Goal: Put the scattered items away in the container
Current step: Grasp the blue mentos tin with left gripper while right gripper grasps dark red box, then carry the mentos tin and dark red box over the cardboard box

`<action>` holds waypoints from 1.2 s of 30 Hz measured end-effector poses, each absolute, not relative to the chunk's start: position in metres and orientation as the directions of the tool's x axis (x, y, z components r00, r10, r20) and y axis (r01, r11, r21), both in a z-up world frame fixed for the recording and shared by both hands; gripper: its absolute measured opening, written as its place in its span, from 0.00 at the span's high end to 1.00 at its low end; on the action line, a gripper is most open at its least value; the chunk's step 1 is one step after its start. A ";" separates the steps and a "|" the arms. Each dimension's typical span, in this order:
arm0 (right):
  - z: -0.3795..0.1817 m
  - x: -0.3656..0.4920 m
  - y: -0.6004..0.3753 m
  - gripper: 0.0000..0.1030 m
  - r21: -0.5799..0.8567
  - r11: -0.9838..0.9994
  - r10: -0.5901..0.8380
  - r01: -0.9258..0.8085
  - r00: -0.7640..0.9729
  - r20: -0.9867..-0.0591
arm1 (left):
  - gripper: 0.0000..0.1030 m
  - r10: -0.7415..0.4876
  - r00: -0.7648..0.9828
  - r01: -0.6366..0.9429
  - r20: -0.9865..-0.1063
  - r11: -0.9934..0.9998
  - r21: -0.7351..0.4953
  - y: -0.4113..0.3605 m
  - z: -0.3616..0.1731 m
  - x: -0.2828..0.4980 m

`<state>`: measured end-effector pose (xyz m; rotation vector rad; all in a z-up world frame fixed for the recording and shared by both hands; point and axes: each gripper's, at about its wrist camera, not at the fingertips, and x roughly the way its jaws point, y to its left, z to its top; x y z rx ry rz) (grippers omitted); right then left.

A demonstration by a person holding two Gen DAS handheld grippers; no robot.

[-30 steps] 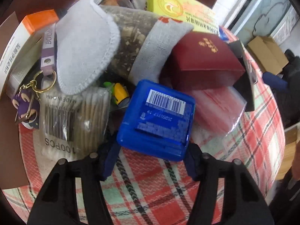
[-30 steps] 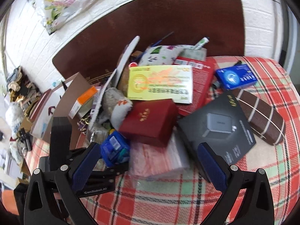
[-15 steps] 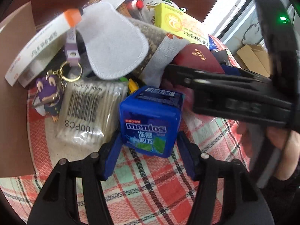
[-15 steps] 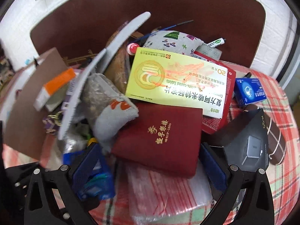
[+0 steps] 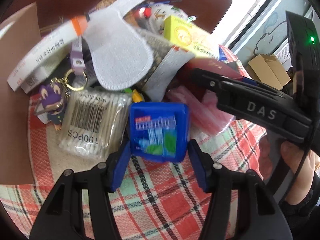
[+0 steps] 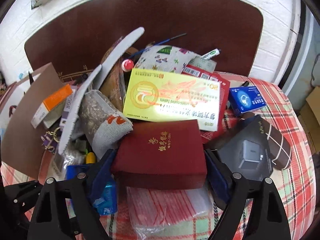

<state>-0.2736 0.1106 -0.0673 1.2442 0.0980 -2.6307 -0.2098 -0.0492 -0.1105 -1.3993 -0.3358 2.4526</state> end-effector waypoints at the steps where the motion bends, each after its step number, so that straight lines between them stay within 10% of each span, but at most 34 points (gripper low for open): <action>1: -0.064 -0.273 0.112 0.17 0.041 -0.971 -0.182 0.236 -0.616 -0.767 | 0.45 0.365 -0.491 -0.144 -0.791 -0.930 -0.339 -0.048 -0.104 -0.206; 26: -0.009 -0.202 0.126 0.31 0.159 -0.940 -0.320 0.300 -0.624 -0.713 | 0.46 0.291 -0.586 -0.135 -0.756 -0.955 -0.263 -0.053 -0.048 -0.141; 36: -0.070 -0.179 0.147 0.15 0.103 -0.964 -0.211 0.245 -0.465 -0.860 | 0.46 0.287 -0.535 -0.123 -0.794 -0.957 -0.263 -0.056 -0.073 -0.122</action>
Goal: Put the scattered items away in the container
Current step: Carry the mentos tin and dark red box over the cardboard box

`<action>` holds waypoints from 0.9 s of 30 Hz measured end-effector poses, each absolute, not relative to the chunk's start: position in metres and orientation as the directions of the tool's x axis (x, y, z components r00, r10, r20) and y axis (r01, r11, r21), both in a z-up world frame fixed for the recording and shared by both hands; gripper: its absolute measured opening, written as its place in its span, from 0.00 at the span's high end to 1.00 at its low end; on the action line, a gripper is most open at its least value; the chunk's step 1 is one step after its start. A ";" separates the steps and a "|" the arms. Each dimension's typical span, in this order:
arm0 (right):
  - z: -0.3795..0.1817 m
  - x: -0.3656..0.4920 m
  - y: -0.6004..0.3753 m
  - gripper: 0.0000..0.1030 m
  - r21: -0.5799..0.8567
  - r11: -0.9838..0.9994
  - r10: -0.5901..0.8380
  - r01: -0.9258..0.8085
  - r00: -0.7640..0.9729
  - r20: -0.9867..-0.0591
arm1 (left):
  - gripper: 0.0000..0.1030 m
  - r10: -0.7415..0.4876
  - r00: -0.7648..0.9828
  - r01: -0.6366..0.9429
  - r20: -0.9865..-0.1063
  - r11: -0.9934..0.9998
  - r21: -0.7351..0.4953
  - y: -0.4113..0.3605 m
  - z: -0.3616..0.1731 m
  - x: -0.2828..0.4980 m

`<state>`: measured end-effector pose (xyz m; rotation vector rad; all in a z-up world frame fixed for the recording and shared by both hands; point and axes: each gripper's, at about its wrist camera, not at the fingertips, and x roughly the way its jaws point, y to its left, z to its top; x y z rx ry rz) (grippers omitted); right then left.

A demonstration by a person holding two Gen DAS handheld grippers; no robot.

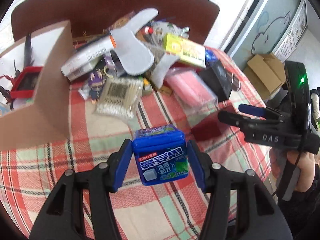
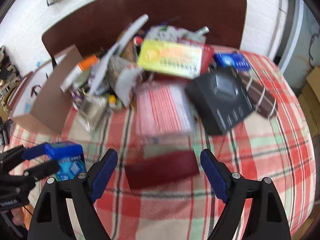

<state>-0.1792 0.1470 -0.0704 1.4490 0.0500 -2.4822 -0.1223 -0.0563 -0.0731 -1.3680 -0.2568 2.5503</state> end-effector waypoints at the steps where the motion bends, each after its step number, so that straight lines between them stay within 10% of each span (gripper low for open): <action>1: -0.076 -0.176 0.149 0.14 0.097 -0.967 -0.196 0.234 -0.454 -0.869 | 0.46 0.290 -0.525 -0.124 -0.800 -0.956 -0.265 -0.055 -0.077 -0.122; 27: -0.115 -0.201 0.138 0.14 0.141 -0.952 -0.258 0.271 -0.466 -0.846 | 0.45 0.273 -0.449 -0.086 -0.851 -0.961 -0.262 -0.043 -0.117 -0.149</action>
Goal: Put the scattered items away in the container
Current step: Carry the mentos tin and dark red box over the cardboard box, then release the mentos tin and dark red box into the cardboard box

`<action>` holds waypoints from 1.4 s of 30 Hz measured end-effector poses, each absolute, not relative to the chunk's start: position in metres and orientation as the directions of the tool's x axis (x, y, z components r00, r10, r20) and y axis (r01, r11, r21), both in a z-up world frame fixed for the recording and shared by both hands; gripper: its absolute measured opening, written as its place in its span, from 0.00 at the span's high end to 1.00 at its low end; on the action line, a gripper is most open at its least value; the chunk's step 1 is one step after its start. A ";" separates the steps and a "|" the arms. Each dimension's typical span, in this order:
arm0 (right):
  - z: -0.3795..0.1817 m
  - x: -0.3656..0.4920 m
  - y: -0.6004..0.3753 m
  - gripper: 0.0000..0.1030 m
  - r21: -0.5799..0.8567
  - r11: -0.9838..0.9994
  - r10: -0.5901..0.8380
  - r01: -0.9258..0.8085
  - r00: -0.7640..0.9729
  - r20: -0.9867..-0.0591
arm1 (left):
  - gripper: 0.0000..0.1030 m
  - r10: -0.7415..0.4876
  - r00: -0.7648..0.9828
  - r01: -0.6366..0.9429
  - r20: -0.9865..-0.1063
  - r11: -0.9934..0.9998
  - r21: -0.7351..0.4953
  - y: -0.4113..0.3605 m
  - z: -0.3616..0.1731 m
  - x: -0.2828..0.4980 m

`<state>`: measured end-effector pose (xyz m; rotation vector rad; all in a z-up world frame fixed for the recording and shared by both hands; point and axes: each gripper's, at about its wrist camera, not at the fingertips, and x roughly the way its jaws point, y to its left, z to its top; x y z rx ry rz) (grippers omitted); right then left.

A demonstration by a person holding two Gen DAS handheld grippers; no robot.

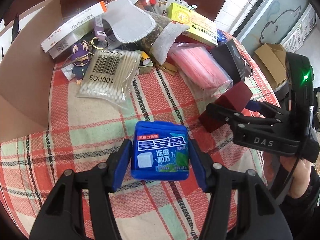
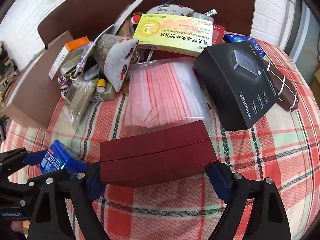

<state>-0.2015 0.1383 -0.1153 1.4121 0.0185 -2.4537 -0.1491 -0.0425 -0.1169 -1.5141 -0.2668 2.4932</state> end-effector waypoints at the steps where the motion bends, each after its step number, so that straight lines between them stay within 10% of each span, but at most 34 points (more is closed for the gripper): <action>1: -0.113 -0.200 0.139 0.14 0.146 -0.951 -0.264 0.272 -0.471 -0.842 | 0.45 0.271 -0.450 -0.085 -0.851 -0.961 -0.261 -0.042 -0.116 -0.148; 28: 0.058 -0.190 -0.017 0.14 0.180 -0.806 -0.543 0.564 -0.584 -0.604 | 0.45 0.066 -0.784 0.043 -0.617 -0.986 -0.161 -0.178 0.063 -0.075; 42: 0.047 -0.234 -0.141 0.14 0.217 -0.715 -0.627 0.665 -0.474 -0.618 | 0.45 -0.033 -0.795 0.178 -0.606 -0.967 -0.181 -0.304 0.066 -0.090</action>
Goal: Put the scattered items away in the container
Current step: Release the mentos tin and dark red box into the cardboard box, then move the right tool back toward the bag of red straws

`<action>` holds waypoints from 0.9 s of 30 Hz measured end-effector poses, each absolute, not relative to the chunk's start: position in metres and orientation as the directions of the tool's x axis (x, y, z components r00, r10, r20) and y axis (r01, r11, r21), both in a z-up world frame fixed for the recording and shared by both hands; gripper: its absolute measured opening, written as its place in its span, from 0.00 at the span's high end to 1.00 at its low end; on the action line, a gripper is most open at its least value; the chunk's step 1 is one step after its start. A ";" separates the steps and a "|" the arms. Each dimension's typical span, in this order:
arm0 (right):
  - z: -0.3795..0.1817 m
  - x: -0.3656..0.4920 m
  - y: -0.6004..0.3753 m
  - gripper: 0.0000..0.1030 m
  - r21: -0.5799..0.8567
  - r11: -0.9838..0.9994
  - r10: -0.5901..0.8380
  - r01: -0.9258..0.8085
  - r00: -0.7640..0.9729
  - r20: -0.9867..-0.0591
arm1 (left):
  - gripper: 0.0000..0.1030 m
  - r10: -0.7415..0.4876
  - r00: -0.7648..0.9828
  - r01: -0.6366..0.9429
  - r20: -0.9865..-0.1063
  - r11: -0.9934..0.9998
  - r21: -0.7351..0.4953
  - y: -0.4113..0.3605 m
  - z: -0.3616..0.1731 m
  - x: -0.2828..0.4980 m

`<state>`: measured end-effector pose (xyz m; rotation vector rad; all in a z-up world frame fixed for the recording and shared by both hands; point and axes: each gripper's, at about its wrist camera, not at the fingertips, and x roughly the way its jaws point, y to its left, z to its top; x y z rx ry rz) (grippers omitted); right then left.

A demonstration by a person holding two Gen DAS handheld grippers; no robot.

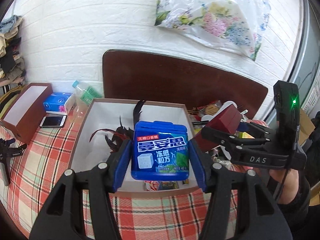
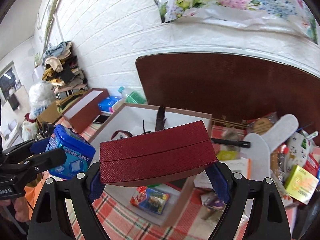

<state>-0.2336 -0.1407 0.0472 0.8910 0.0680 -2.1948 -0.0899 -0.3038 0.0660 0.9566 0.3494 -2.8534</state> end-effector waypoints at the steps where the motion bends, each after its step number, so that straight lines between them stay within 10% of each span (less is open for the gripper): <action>1: 0.043 -0.236 -0.147 0.14 0.220 -0.708 -0.631 0.672 -0.461 -0.623 | 0.45 -0.038 -0.791 0.185 -0.611 -0.966 -0.179 -0.307 0.062 -0.092; 4: 0.033 -0.238 -0.159 0.13 0.231 -0.677 -0.649 0.699 -0.418 -0.636 | 0.35 -0.074 -0.775 0.217 -0.628 -0.964 -0.155 -0.313 0.052 -0.095; 7: 0.034 -0.234 -0.159 0.00 0.215 -0.680 -0.652 0.701 -0.443 -0.615 | 0.01 -0.115 -0.782 0.261 -0.612 -0.953 -0.154 -0.320 0.049 -0.091; 27: 0.054 -0.202 -0.082 0.00 0.277 -0.736 -0.638 0.617 -0.497 -0.588 | 0.01 -0.072 -0.792 0.226 -0.606 -0.957 -0.181 -0.276 0.062 -0.057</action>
